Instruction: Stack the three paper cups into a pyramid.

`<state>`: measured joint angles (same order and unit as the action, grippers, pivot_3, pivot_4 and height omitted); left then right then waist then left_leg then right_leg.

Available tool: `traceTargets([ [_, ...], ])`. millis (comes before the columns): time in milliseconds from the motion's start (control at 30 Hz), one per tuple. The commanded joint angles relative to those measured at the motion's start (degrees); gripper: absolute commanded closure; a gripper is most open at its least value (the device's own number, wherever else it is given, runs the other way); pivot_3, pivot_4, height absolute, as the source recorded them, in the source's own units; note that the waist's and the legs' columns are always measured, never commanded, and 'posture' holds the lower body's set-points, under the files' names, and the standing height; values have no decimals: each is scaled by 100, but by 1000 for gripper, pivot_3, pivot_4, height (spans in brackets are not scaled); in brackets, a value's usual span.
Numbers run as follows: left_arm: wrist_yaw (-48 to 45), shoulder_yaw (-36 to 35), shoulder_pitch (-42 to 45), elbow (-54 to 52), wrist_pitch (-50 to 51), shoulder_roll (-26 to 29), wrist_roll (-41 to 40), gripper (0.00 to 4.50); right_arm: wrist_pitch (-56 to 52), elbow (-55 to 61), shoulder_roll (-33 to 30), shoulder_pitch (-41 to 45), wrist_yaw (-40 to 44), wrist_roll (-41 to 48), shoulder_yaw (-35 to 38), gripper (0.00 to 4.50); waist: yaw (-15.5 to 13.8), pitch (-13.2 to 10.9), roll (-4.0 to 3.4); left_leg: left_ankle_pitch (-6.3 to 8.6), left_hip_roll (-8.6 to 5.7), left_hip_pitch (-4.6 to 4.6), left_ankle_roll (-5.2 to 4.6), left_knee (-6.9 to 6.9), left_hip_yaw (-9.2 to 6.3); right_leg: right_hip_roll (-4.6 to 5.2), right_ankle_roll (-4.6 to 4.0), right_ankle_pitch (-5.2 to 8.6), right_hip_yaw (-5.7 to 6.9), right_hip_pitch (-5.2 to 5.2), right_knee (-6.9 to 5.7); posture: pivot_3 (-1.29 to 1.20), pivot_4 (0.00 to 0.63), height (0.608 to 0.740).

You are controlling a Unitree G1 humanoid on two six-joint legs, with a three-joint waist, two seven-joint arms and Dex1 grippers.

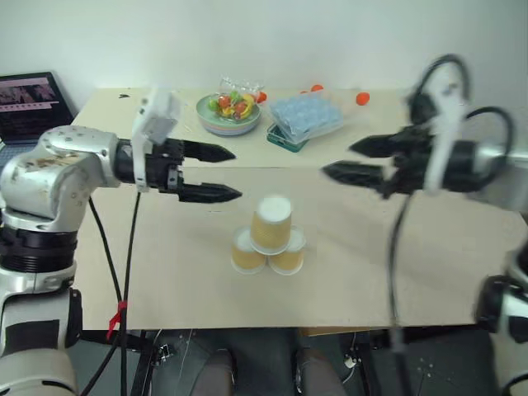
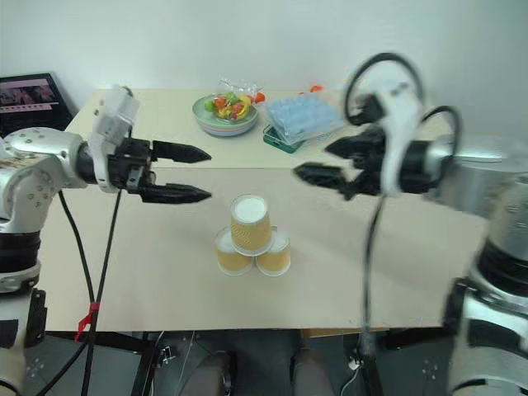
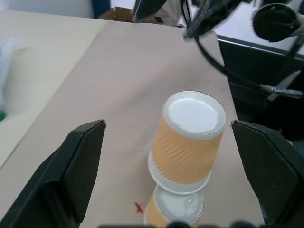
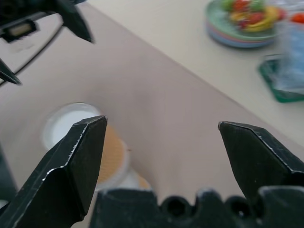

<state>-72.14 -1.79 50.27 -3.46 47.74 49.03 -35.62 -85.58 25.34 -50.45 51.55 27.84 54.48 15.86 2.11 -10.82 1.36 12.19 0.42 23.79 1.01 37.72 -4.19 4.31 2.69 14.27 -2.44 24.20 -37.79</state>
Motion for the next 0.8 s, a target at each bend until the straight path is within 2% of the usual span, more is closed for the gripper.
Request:
traceTargets([
  [33, 345, -561, -302, 87, 13, 218, -29, 0, 1230, 41, -1036, -1138, 1077, -550, 591, 98, 15, 0, 0, 0, 0, 0, 0, -3, 1, 1, 0, 0, -1, -1, 5, 0, 150, 740],
  [200, 626, -908, -991, 134, -200, 401, 79, 0, 2259, 384, -1243, -3113, 2167, -766, 1568, 98, 55, 0, 0, 5, 3, -5, -8, 0, 12, -2, 0, 0, -14, -4, 2, 0, 150, 740],
  [367, 592, -1215, -2164, -377, -299, 597, 46, 0, 2759, 667, -836, -4403, 2628, -718, 2144, 98, 34, 0, 0, 4, 3, -14, -7, 7, 12, 0, 0, 0, -15, -10, -15, 0, 150, 740],
  [467, 467, -1394, -3085, -1021, -451, 713, 28, 0, 3098, 697, -671, -4893, 2735, -826, 2191, 98, 25, 0, 1, 5, 2, -22, -7, 6, 13, 2, 0, 0, -16, -18, -15, 0, 150, 740],
  [567, 517, -1535, -4017, -1290, -1154, 654, 444, 0, 3492, 657, -454, -5246, 2860, -956, 2079, 98, 18, 1, 2, 4, 4, -32, -4, 6, 15, 2, -1, -2, -17, -27, -10, 0, 150, 740],
  [800, 1207, -1431, -4089, -932, -2111, 148, 889, 0, 4228, 588, -113, -5597, 2682, -1370, 1739, 98, -120, 1, 1, 1, 23, -67, 2, 6, 21, -14, 12, 7, -14, -66, 10, 0, 150, 740],
])
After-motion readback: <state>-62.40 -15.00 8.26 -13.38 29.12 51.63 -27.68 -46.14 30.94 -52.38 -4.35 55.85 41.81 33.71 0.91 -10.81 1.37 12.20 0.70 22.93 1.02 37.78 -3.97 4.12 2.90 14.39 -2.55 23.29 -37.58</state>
